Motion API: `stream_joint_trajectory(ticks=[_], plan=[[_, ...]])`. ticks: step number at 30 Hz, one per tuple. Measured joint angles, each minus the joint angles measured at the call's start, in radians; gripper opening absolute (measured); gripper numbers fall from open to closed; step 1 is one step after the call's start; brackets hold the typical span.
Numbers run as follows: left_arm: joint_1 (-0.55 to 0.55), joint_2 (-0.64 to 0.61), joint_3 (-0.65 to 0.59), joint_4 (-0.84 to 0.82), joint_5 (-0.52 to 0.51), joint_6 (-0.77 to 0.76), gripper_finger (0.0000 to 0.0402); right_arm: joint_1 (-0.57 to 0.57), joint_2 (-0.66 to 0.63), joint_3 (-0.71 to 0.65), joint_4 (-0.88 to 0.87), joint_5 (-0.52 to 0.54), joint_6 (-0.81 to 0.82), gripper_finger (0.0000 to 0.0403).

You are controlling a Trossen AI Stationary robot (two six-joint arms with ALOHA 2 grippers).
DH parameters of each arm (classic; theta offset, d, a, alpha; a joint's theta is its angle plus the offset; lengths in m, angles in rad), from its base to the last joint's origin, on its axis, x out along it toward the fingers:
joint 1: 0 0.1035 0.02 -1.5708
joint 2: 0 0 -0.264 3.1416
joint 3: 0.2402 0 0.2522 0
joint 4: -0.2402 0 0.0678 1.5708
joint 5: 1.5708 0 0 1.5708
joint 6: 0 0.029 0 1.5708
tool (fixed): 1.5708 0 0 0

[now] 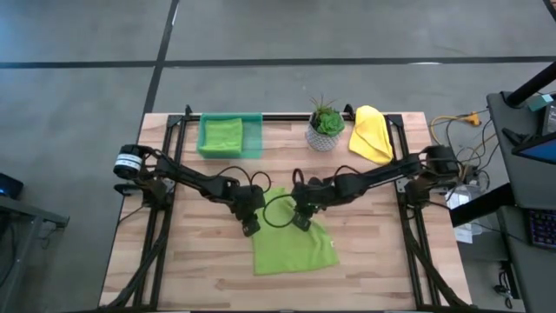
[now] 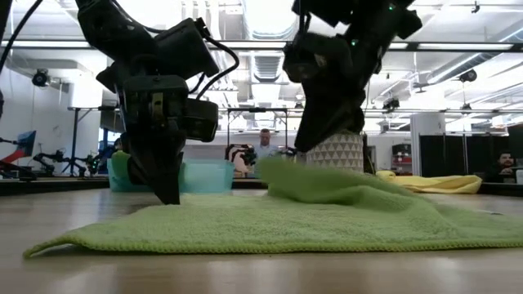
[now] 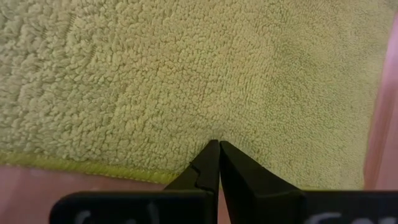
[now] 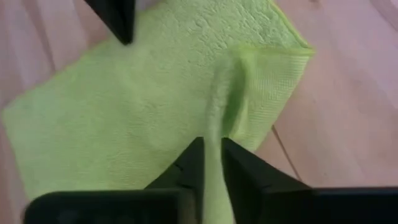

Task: Fold microfiber towels
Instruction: Fold the yellow-green microfiber cloth

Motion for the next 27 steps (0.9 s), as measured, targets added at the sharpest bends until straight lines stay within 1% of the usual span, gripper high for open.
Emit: stream_joint_trajectory(ticks=[3,7,9,11,14,18,20,24,27], plan=[[0.0,0.0,0.0,0.0,0.0,0.0,0.0001,-0.002,-0.034,-0.02,0.023,-0.004,0.001,0.0097],[0.0,0.0,0.0,0.001,0.0,0.014,0.0001,-0.002,-0.086,-0.092,0.112,-0.003,0.03,0.0154],[0.0,0.0,0.0,0.001,0.0,0.015,0.0001,-0.002,-0.09,-0.137,0.153,-0.002,0.04,0.0172],[0.0,0.0,0.0,0.001,0.0,0.015,0.0001,-0.006,-0.084,-0.174,0.202,0.002,0.057,0.018],[0.0,0.0,0.0,0.001,0.0,0.015,0.0001,-0.029,-0.075,-0.21,0.275,0.002,0.077,0.0175],[0.0,0.0,0.0,0.001,0.0,0.015,0.0001,-0.075,-0.072,-0.259,0.4,-0.001,0.112,0.0148],[0.0,0.0,0.0,0.001,0.0,0.015,0.0001,-0.097,-0.072,-0.282,0.474,-0.031,0.129,0.0135],[0.0,0.0,0.0,0.002,0.0,0.015,0.0001,-0.133,-0.069,-0.302,0.483,-0.06,0.138,0.0117],[0.0,0.0,0.0,0.002,0.0,0.016,0.0001,-0.152,-0.068,-0.303,0.485,-0.08,0.125,0.0111]])
